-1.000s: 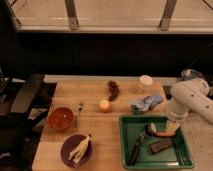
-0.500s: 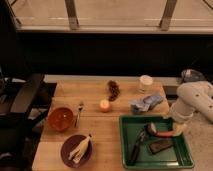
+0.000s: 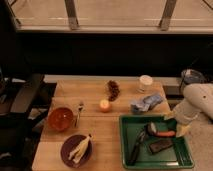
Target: Place pepper in paper cup
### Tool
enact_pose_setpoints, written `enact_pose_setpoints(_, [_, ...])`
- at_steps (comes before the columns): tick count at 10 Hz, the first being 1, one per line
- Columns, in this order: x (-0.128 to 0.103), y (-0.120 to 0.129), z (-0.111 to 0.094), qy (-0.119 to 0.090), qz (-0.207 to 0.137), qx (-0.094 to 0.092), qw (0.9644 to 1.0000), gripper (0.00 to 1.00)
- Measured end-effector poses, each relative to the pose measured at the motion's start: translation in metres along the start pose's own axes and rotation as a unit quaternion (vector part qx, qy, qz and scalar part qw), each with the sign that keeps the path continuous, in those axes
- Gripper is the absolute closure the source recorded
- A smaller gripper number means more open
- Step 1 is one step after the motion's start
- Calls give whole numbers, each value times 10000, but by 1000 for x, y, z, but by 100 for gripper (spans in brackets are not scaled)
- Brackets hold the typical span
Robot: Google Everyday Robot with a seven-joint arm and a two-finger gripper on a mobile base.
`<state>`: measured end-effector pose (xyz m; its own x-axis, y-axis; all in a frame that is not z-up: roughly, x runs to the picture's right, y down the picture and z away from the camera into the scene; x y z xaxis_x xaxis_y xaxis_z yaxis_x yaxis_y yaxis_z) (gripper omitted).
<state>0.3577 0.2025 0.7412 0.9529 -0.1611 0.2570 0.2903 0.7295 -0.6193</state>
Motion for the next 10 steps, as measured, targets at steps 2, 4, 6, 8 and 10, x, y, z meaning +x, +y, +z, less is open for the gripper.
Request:
enact_pose_setpoints(2, [4,-1,15,200,74,27,9998,35])
enact_pose_setpoints(4, [10,-2,26,358,137,45,9993,35])
enact_pose_setpoints(6, [15,0,36,451,207,65,9987,35])
enact_pose_setpoints(8, [19,1,45,512,262,76,9983,35])
enact_pose_setpoints(10, [21,3,54,520,296,73,9982,35])
